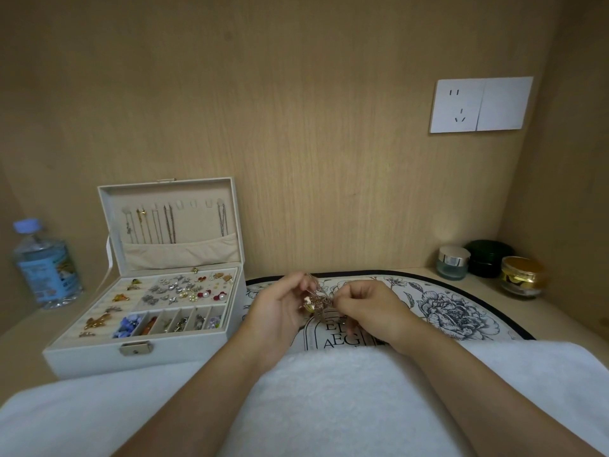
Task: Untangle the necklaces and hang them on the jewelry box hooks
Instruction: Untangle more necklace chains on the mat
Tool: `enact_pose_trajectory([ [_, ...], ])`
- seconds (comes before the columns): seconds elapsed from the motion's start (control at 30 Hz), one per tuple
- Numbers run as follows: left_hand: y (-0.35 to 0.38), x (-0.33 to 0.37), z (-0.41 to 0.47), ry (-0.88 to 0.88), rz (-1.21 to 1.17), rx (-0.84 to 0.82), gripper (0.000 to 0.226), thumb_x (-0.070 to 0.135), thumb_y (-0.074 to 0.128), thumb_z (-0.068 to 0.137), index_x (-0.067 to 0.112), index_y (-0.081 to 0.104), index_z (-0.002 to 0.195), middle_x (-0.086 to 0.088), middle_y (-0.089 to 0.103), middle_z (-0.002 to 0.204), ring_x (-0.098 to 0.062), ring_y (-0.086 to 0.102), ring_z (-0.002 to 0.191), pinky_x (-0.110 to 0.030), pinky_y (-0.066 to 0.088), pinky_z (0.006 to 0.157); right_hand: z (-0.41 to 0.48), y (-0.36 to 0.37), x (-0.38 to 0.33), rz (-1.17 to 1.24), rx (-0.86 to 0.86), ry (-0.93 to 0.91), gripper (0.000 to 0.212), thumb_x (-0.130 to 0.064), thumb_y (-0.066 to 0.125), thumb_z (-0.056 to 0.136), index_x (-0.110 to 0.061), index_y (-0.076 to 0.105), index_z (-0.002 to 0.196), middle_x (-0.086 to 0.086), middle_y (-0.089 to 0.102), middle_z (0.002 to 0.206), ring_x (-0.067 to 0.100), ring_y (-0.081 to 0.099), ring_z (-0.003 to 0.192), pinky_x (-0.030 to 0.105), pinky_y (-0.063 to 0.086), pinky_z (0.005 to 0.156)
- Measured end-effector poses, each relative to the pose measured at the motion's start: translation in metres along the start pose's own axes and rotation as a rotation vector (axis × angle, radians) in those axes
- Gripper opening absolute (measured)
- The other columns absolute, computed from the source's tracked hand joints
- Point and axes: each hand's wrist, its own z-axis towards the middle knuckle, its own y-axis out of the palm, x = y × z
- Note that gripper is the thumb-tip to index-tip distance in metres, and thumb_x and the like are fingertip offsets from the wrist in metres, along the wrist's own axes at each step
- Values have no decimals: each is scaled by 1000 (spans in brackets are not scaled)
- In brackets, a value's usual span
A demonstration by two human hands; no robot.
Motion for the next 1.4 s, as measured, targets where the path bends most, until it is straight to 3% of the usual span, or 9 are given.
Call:
enact_pose_trajectory([
  [0.23, -3, 3, -1, -2, 459, -20, 30, 27, 40, 103, 16, 68, 106, 4, 25, 56, -10, 35, 59, -20, 38, 66, -3, 3, -1, 64, -79, 7, 15, -10, 57, 93, -14, 61, 79, -1, 56, 65, 15, 56, 50, 22, 39, 45],
  [0.37, 0, 12, 0, 81, -75, 39, 25, 15, 46, 86, 10, 64, 69, -4, 49, 64, -20, 49, 70, -34, 38, 79, -2, 6, 3, -87, -67, -6, 18, -13, 53, 95, -17, 57, 78, -1, 54, 62, 15, 55, 50, 21, 36, 44],
  [0.43, -2, 15, 1, 53, -278, 57, 26, 16, 47, 83, 8, 58, 61, -6, 43, 58, -22, 47, 62, -35, 39, 77, 1, 5, 3, -3, -55, 29, 20, -16, 49, 97, -18, 56, 78, 1, 58, 67, 19, 57, 52, 21, 35, 43],
  [0.63, 1, 17, -7, -11, 385, -23, 33, 30, 42, 104, 12, 69, 102, 5, 23, 51, -15, 35, 53, -26, 36, 62, 4, 8, 1, 425, -187, 41, 16, -18, 48, 102, -10, 56, 91, 15, 61, 90, 28, 61, 83, 41, 54, 81],
  [0.77, 10, 19, -10, 49, 290, -19, 22, 17, 42, 102, 5, 60, 98, -1, 42, 57, -18, 46, 52, -26, 47, 55, 3, 8, 3, 528, -313, 50, 18, -29, 52, 100, -11, 52, 103, 20, 54, 95, 30, 56, 81, 44, 54, 73],
  [0.97, 2, 25, -6, 24, -124, 107, 26, 14, 40, 96, 9, 47, 71, -4, 41, 62, -16, 41, 56, -28, 42, 52, -5, 2, 2, 189, -320, -58, 12, -15, 73, 90, -9, 71, 100, -2, 65, 73, 9, 45, 55, 22, 36, 53],
  [1.17, -4, 24, -7, 23, 296, 166, 25, 18, 54, 97, 11, 53, 73, 4, 22, 48, -13, 29, 45, -25, 28, 45, -6, 6, 0, 132, -226, -27, 10, -13, 74, 88, -10, 77, 97, 0, 62, 67, 7, 39, 46, 18, 31, 44],
  [1.27, -3, 19, -8, 55, 441, 174, 19, 21, 55, 99, 7, 65, 90, 2, 27, 50, -14, 40, 47, -27, 42, 49, -7, 4, -1, 13, -179, -52, 11, -11, 80, 83, -18, 77, 91, -5, 71, 76, 2, 57, 55, 14, 43, 53],
  [1.4, -5, 16, -6, 89, 216, 181, 24, 13, 47, 101, 2, 60, 85, -7, 45, 64, -21, 54, 62, -29, 53, 56, -5, 0, 3, -87, -127, -80, 18, -14, 85, 78, -24, 76, 91, -7, 74, 93, -5, 62, 68, 13, 48, 68],
])
